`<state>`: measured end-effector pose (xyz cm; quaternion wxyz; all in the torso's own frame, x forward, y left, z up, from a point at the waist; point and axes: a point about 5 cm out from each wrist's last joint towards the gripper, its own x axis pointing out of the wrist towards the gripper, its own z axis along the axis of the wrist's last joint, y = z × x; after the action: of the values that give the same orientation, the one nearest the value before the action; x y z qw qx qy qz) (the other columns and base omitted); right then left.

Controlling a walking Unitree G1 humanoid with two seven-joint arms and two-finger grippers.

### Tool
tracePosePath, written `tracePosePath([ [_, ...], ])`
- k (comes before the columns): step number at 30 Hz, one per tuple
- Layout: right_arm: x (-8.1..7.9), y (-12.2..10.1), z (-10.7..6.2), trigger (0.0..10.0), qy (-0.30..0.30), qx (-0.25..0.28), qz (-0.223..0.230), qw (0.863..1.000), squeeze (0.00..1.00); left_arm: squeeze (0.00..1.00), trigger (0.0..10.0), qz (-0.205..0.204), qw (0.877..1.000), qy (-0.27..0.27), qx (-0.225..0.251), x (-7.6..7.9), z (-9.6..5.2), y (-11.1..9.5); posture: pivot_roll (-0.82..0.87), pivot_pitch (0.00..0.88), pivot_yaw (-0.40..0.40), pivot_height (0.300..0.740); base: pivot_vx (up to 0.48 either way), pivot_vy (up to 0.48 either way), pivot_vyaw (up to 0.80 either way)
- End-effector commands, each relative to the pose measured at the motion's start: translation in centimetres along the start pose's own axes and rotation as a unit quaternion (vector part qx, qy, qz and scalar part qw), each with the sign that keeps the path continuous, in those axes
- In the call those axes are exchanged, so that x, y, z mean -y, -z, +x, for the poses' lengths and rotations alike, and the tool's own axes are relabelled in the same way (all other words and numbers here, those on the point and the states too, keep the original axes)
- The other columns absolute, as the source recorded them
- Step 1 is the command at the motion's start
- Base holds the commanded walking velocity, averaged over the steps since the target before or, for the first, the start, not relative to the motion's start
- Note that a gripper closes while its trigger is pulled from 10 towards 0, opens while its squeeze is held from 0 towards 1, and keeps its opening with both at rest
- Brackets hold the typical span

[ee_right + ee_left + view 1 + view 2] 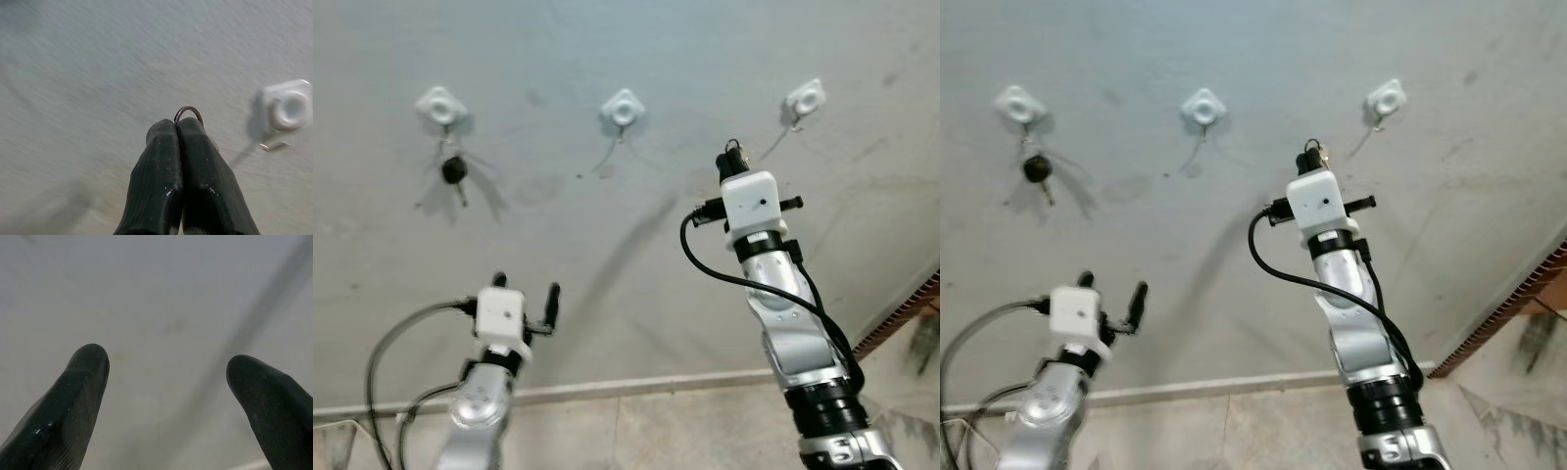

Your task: Hang keys on a hook

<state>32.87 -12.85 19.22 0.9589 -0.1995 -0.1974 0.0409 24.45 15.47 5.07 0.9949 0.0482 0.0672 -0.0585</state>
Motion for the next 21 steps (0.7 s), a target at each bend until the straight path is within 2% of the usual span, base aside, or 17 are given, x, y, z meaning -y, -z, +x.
tracePosePath([
  [1, -0.8, -1.1, 0.1, 10.0, -0.013, 0.026, 0.006, 1.0, 0.0, 0.0, 10.0, 0.016, 0.999, -0.027, -0.028, -1.5, -0.8, 1.6, 0.04, 0.053, -0.013, 0.74, 0.0, 0.0, 0.0],
  [6, -1.3, -1.2, -0.3, 10.0, -0.023, 0.029, 0.005, 0.999, 0.0, 0.0, 10.0, 0.019, 0.997, -0.06, -0.045, -2.6, -1.7, 3.0, 0.05, 0.058, -0.016, 0.74, 0.0, 0.0, 0.0],
  [11, -1.9, -1.5, -0.4, 10.0, -0.041, 0.036, 0.019, 0.998, 0.0, 0.0, 10.0, 0.03, 0.996, -0.062, -0.063, -2.8, -2.2, 4.1, 0.05, 0.061, -0.019, 0.74, 0.0, 0.0, 0.0],
  [12, -2.4, -1.9, -0.4, 10.0, -0.06, 0.045, 0.032, 0.997, 0.0, 0.0, 10.0, 0.036, 0.994, -0.056, -0.081, -2.7, -2.4, 5.0, 0.05, 0.06, -0.019, 0.74, 0.0, 0.0, 0.0],
  [14, -2.7, -2.2, -0.3, 10.0, -0.07, 0.05, 0.038, 0.996, 0.0, 0.0, 10.0, 0.036, 0.993, -0.056, -0.093, -2.8, -2.6, 5.6, 0.05, 0.062, -0.019, 0.74, 0.0, 0.0, 0.0],
  [19, -4.1, -3.1, -0.3, 10.0, -0.112, 0.06, 0.077, 0.989, 0.0, 0.0, 10.0, 0.046, 0.981, -0.048, -0.183, -3.0, -4.0, 9.6, 0.06, 0.063, -0.022, 0.74, 0.0, 0.0, 0.0],
  [21, -4.4, -3.3, -0.3, 10.0, -0.118, 0.061, 0.083, 0.988, 0.0, 0.0, 10.0, 0.048, 0.98, -0.047, -0.189, -3.0, -4.2, 10.0, 0.06, 0.063, -0.023, 0.74, 0.0, 0.0, 0.0],
])
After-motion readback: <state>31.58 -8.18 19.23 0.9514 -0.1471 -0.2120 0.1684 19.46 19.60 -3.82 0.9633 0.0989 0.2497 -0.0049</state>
